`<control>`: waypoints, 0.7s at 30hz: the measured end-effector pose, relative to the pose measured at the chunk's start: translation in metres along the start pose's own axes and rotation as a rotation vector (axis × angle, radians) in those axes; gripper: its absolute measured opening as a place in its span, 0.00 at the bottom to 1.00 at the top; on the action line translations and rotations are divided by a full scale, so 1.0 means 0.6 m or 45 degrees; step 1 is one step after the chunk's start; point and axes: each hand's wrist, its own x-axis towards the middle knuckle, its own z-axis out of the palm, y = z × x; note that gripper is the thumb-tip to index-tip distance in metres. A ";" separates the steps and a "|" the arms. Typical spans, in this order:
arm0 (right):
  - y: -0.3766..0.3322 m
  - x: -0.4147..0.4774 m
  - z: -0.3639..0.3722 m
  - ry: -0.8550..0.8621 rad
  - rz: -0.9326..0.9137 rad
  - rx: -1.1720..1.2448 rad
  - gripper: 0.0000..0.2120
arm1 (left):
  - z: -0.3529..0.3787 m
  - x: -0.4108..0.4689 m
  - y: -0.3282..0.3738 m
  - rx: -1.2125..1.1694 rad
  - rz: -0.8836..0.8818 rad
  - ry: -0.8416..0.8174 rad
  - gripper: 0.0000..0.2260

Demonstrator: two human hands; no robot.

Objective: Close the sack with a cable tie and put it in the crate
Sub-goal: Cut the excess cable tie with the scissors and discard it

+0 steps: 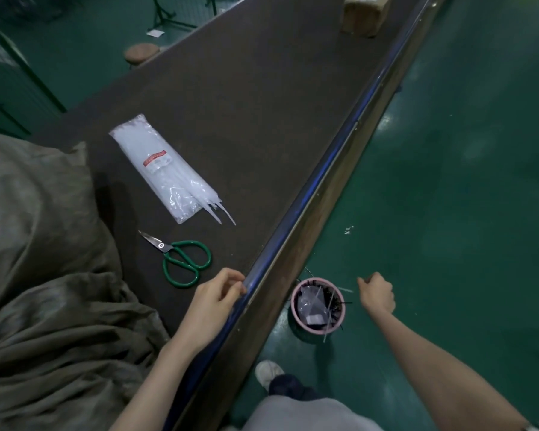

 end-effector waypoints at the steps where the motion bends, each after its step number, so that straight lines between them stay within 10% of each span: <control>1: 0.001 0.000 0.002 -0.008 0.000 0.001 0.15 | 0.000 0.000 0.000 0.000 0.001 -0.001 0.05; 13: -0.042 -0.044 0.024 -0.022 -0.208 0.174 0.06 | -0.016 -0.008 0.001 0.003 0.067 0.075 0.05; 21: -0.157 -0.165 0.021 -0.173 -0.797 0.472 0.04 | -0.082 -0.042 -0.006 -0.095 0.099 0.382 0.05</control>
